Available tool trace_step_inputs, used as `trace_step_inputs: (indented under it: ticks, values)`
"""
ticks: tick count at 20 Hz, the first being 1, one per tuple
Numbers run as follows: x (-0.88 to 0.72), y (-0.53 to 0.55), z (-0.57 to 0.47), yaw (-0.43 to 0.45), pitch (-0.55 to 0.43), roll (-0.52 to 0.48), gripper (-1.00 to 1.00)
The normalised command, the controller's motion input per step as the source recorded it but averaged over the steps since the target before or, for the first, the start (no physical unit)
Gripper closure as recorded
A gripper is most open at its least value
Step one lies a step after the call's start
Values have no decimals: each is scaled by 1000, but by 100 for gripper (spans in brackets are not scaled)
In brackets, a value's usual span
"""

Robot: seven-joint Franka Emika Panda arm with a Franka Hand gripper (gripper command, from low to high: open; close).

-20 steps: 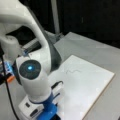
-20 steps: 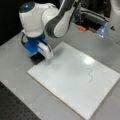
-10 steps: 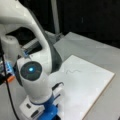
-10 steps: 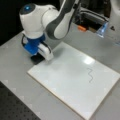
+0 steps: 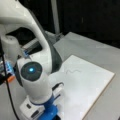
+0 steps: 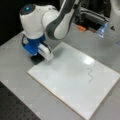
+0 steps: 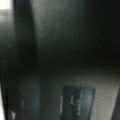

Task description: Erasing curve lines

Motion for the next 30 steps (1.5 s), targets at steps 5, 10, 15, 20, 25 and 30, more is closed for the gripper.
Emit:
trace_step_inputs:
  ticks: [5,10,15,20,25,30]
  values:
    - [-28,21,-85,-43,-106,-60,100]
    - [-57,36,-54,-64,-87,-65,100]
    - [-136,72,136,-100,-23,-106,100]
    - [-229,108,257,-82,50,-155,100]
    - [-275,145,198,5,76,-104,100]
    - [-413,349,272,-66,13,-40,100]
